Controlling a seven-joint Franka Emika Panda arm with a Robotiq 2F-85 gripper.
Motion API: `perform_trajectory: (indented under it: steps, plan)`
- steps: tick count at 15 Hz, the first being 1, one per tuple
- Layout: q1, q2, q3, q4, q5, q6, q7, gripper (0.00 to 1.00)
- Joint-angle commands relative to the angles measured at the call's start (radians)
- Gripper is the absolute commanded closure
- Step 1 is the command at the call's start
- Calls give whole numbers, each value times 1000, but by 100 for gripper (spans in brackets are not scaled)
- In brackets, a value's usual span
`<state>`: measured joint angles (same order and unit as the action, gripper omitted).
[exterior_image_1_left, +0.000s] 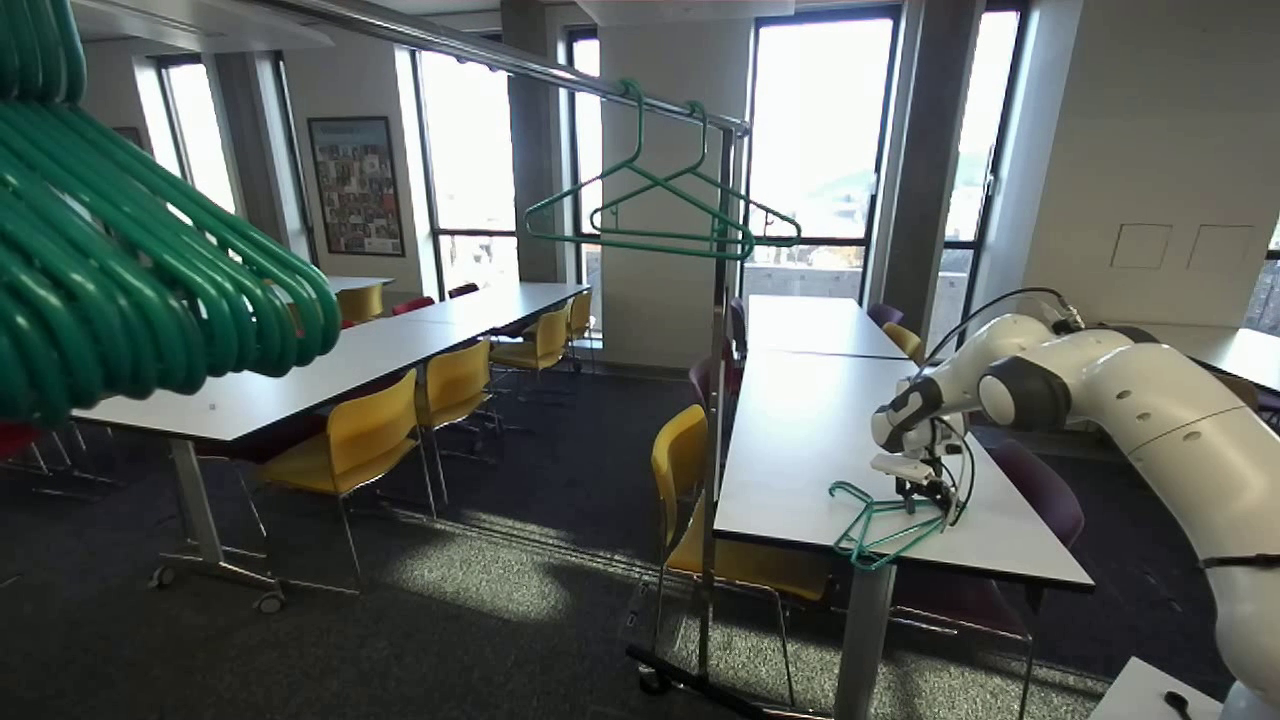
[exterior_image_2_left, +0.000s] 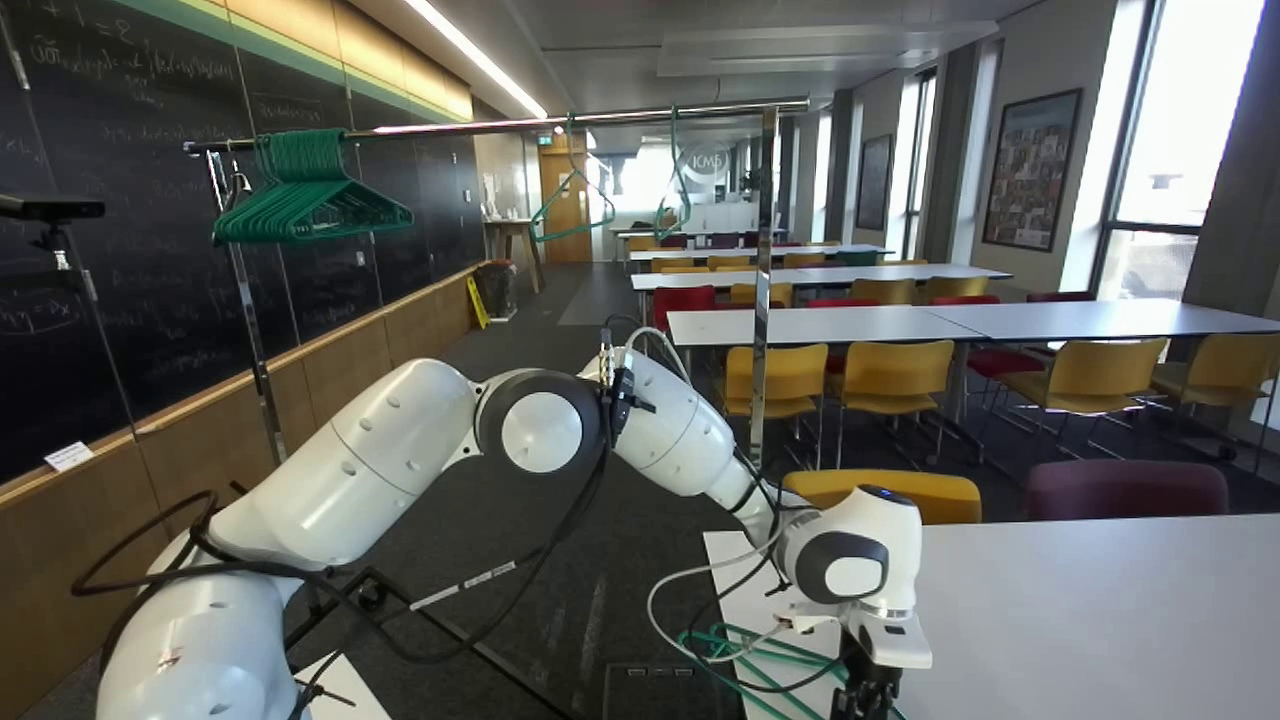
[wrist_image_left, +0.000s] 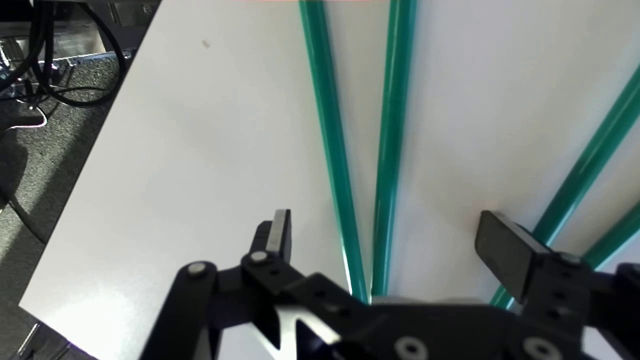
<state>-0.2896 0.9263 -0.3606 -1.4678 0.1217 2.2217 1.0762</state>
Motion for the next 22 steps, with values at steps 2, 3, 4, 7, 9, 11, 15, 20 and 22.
perform_trajectory:
  steps: [2, 3, 4, 7, 9, 11, 15, 20, 22]
  plan:
    - [-3, 2, -27, 6, -9, -70, 71, 0]
    - [-5, -2, -28, 5, -7, -93, 83, 0]
    - [-7, -4, -28, 4, -8, -117, 93, 0]
    - [-6, -9, -30, 1, -13, -175, 118, 0]
    - [-7, -11, -27, 2, -12, -203, 128, 0]
    - [-9, -15, -25, 2, -12, -230, 132, 0]
    - [-10, -17, -22, 2, -13, -289, 127, 0]
    - [-12, -23, -15, 3, -12, -345, 113, 0]
    - [-13, -24, -13, 3, -12, -364, 110, 0]
